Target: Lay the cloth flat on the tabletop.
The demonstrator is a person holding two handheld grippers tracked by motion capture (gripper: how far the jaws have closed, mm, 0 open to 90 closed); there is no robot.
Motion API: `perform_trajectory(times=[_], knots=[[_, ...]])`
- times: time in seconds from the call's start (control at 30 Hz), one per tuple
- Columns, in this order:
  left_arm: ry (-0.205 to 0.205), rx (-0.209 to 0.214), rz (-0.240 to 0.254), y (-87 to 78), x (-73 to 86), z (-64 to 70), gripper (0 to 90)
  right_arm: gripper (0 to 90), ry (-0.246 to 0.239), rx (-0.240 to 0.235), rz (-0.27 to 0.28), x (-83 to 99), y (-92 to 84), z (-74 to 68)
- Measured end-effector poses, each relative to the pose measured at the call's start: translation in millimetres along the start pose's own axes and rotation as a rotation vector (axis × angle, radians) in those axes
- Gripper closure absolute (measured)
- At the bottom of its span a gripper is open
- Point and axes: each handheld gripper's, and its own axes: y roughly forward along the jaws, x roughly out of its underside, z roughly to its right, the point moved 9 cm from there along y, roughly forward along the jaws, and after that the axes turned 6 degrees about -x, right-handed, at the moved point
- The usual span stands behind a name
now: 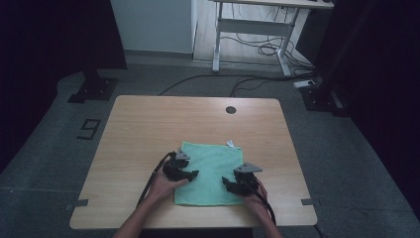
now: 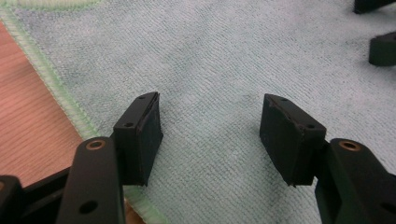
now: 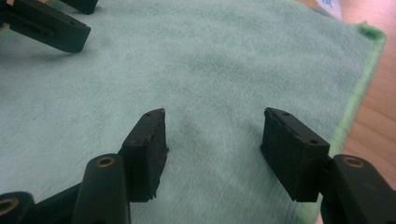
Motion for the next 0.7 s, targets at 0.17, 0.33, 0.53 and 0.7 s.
perform_trajectory(times=[0.17, 0.33, 0.53, 0.7], knots=[[-0.012, -0.024, 0.046, -10.5, -7.7, -6.7, 38.0, 39.4, -0.006, 0.008, 0.025, -8.3, -10.4, -2.9], [-0.031, -0.054, 0.071, -24.2, -15.5, -21.2, 38.2, 39.4, -0.037, -0.016, 0.075, -24.1, -18.5, -19.0], [-0.054, -0.07, 0.074, -30.1, -19.4, -32.6, 38.5, 39.5, -0.041, -0.056, 0.131, -32.8, -24.1, -35.1], [-0.046, -0.086, 0.074, -32.8, -24.4, -34.7, 38.7, 40.1, -0.02, -0.064, 0.157, -34.2, -28.8, -36.5]])
